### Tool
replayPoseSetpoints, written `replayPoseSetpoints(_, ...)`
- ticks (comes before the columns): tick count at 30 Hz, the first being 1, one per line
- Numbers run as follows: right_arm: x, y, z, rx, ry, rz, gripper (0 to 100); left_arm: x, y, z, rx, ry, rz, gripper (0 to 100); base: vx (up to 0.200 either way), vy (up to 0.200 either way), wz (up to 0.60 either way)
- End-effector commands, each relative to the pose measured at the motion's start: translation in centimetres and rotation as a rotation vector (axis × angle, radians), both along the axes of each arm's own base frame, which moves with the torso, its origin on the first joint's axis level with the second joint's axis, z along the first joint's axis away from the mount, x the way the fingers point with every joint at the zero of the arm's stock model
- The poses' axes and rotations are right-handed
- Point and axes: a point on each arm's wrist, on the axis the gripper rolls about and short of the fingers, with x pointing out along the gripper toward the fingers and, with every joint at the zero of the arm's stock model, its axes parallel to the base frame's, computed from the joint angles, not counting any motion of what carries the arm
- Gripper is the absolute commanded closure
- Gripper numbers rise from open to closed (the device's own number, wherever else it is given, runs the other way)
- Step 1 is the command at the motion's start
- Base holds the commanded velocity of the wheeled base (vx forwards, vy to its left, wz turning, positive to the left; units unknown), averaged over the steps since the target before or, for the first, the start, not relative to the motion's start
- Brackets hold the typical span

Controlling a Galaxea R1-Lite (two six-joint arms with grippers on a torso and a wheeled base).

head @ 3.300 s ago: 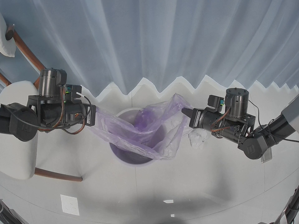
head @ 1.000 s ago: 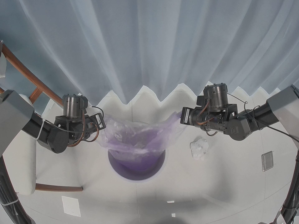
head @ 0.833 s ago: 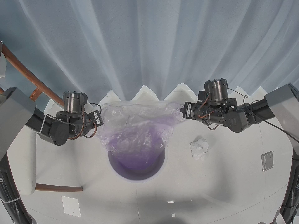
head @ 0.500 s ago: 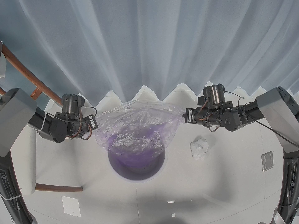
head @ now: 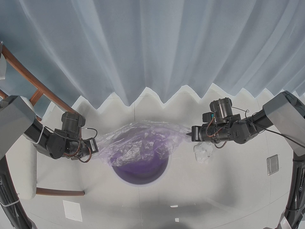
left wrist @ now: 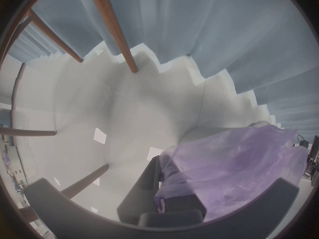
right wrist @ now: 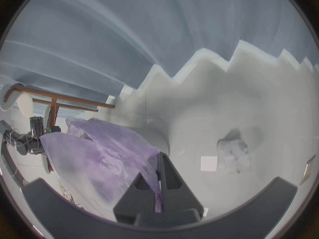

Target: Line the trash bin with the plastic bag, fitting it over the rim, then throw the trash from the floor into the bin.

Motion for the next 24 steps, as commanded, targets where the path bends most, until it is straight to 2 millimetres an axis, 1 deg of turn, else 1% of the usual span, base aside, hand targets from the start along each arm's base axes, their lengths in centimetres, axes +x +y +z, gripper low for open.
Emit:
replayPoseSetpoints(1,-1.9,-0.7,-0.1,-0.003,0.038,0.032,100,-2.0,0.3,-0.9,0.006,0.07,-0.006,100,0.0,0.0,0.0)
replayPoseSetpoints(2,-2.6,-0.9,-0.5,0.001,0.061,0.048,100,-2.2,0.3,-1.1,0.009,0.076,-0.01,100,0.0,0.0,0.0)
replayPoseSetpoints(3,-2.9,-1.0,-0.5,0.007,0.061,0.057,100,-2.4,0.2,-1.1,0.015,0.08,-0.012,100,0.0,0.0,0.0)
replayPoseSetpoints(6,-3.0,-1.1,-0.5,0.022,0.031,0.058,100,-2.3,0.0,-0.8,0.013,0.048,-0.018,100,0.0,0.0,0.0)
replayPoseSetpoints(10,-2.0,-1.6,-0.1,0.067,-0.08,0.034,100,-1.5,-0.3,0.5,-0.013,-0.099,-0.017,100,0.0,0.0,0.0)
replayPoseSetpoints(13,-1.7,-2.4,0.5,0.089,-0.142,0.015,100,-1.5,-0.6,1.1,-0.024,-0.159,-0.026,100,0.0,0.0,0.0)
replayPoseSetpoints(14,-1.7,-2.8,0.6,0.092,-0.154,0.006,100,-1.8,-0.6,1.4,-0.023,-0.171,-0.032,0,0.0,0.0,0.0)
replayPoseSetpoints(15,-1.7,-3.0,0.9,0.097,-0.164,0.0,100,-2.0,-0.7,1.7,-0.026,-0.186,-0.037,0,0.0,0.0,0.0)
replayPoseSetpoints(16,-2.3,-3.2,1.7,0.111,-0.181,-0.002,0,-2.3,-1.0,2.4,-0.035,-0.213,-0.049,0,0.0,0.0,0.0)
replayPoseSetpoints(18,-3.4,-3.2,3.3,0.151,-0.183,-0.016,0,-3.3,-2.1,3.5,-0.054,-0.258,-0.089,0,0.0,0.0,0.0)
replayPoseSetpoints(20,-5.2,-2.4,5.1,0.229,-0.159,-0.025,0,-5.1,-2.7,4.1,-0.06,-0.272,-0.123,0,0.0,0.0,0.0)
replayPoseSetpoints(21,-5.5,-2.2,5.4,0.24,-0.154,-0.024,0,-5.3,-2.7,4.1,-0.06,-0.269,-0.128,0,0.0,0.0,0.0)
replayPoseSetpoints(22,-6.6,-1.5,6.1,0.289,-0.115,-0.034,0,-6.5,-3.0,4.0,-0.051,-0.255,-0.152,0,0.0,0.0,0.0)
replayPoseSetpoints(24,-7.4,-0.9,6.1,0.324,-0.067,-0.065,0,-7.7,-2.9,3.2,-0.025,-0.22,-0.178,0,0.0,0.0,0.0)
